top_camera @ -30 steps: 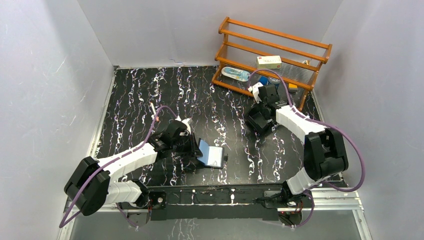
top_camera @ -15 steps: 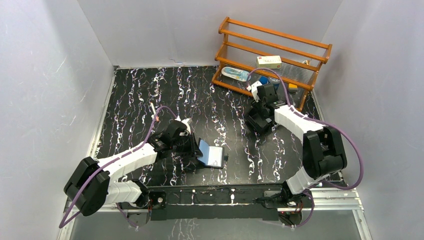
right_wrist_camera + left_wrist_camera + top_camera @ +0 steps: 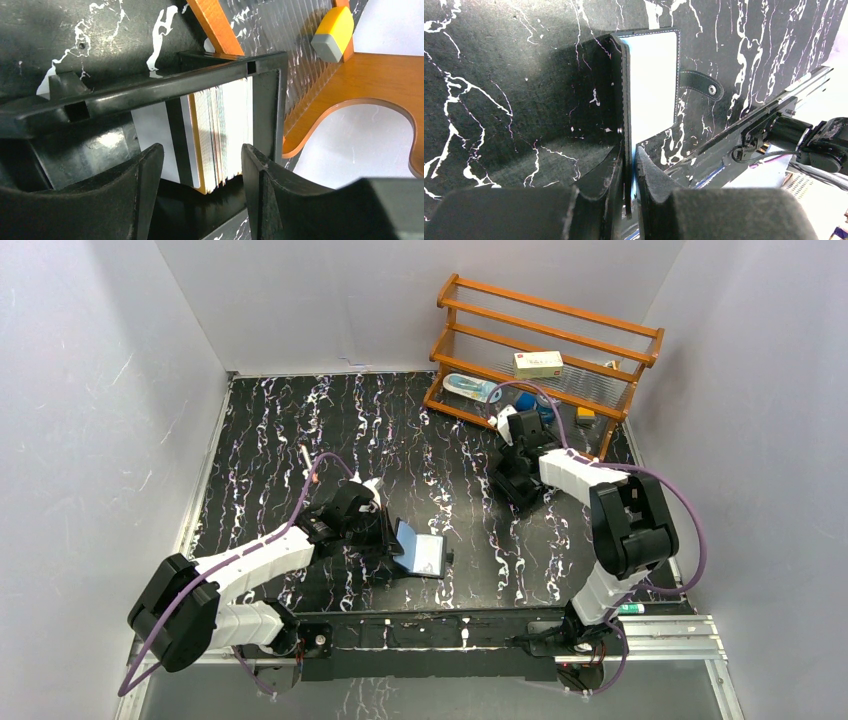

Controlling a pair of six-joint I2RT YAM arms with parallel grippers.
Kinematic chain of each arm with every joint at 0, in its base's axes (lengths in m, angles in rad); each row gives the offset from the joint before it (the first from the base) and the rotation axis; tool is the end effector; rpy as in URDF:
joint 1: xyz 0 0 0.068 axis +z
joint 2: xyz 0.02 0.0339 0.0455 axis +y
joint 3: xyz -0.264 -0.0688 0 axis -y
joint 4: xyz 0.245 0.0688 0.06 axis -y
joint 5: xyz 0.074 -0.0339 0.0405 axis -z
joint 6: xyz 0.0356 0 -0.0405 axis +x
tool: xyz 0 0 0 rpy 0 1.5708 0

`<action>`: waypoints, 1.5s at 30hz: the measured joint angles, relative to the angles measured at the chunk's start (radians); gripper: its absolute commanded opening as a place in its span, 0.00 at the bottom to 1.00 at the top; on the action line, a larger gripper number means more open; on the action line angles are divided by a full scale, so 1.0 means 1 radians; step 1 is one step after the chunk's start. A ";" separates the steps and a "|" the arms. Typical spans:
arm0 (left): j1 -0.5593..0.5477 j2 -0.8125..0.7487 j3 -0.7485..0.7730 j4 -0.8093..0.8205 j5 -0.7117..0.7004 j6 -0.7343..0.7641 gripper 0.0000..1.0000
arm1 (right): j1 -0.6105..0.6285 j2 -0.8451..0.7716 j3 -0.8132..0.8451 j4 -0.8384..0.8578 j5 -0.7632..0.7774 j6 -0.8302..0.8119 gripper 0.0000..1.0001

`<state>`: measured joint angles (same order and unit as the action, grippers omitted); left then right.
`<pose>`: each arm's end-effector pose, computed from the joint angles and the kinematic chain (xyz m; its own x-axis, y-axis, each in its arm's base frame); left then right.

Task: Put the credit cards into the card holder
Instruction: Pick up the credit card from the card box.

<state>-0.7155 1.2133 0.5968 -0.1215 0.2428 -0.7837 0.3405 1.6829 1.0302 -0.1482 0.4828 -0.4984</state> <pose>0.1774 -0.1656 0.1951 -0.9039 -0.1222 -0.4098 0.1876 0.7478 -0.6368 0.3393 0.1027 0.1989 -0.5986 -0.6613 -0.4520 -0.3158 0.7135 -0.6255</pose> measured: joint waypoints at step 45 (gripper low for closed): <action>0.000 -0.016 0.001 -0.023 -0.018 0.013 0.09 | -0.005 0.008 -0.014 0.043 0.035 -0.027 0.17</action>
<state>-0.7155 1.1969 0.5976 -0.1444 0.2249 -0.7704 0.3359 1.6909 1.0164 -0.1047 0.5175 -0.5259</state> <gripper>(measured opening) 0.102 0.190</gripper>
